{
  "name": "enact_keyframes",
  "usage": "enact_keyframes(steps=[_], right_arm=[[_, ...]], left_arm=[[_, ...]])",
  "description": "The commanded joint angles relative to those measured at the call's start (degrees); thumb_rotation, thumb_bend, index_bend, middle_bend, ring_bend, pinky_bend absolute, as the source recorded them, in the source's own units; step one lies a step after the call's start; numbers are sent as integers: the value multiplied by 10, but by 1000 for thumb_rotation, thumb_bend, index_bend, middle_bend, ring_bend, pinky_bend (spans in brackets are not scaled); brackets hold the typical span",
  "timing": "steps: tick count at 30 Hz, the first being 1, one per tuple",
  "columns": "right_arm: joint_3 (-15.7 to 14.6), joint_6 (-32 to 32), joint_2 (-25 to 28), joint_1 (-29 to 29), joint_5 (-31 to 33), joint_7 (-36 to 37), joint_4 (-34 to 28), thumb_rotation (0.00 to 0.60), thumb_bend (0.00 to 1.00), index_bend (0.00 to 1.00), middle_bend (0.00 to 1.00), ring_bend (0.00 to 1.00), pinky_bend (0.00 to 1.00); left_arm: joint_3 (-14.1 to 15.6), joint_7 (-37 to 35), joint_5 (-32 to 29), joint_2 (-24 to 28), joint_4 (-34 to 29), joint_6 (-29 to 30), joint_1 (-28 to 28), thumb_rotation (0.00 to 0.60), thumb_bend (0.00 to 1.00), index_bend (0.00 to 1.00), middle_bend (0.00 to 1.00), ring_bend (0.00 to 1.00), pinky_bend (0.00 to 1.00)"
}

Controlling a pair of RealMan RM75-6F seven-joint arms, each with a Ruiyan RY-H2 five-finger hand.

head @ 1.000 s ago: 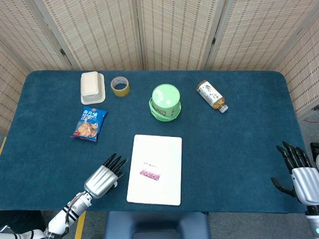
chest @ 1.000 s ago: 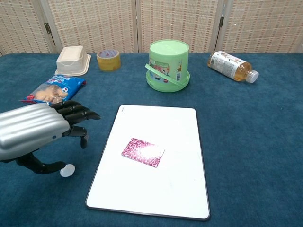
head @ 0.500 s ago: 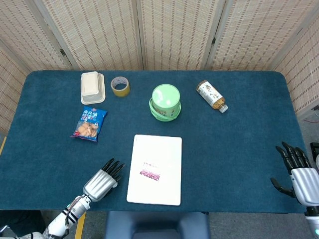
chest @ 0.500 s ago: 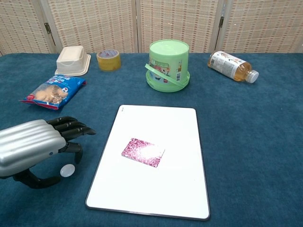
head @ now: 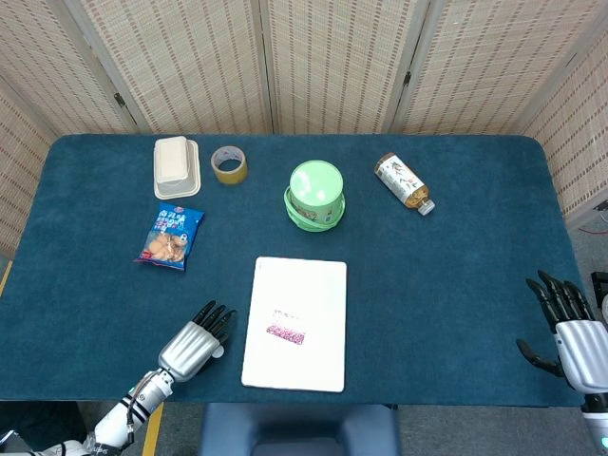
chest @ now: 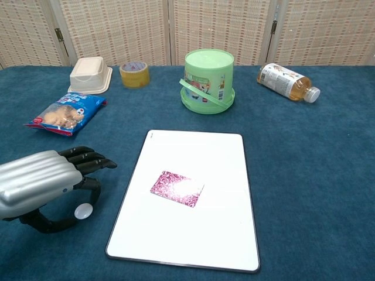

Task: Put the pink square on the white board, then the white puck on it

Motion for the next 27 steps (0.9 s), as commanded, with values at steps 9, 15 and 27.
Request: enact_keyframes(steps=[9,15,27], right_arm=[[0,-1,1,0,0,-3,-3,600,285,9,38,47,0],[0,0,1,0,0,-5,-6,600,285,9,38,47,0],[0,2,2,-2,0,-4,-6,600,285,9,38,48,0]], left_arm=[[-10,-9,4,-2,10,-7,6,600,369,475,110,24,0],[-12,-16,10,-3,11,-10,9,600,369,494,116,26,0],[-20,-34,14,5,-7,-22,8,600,369,498,116,27,0]])
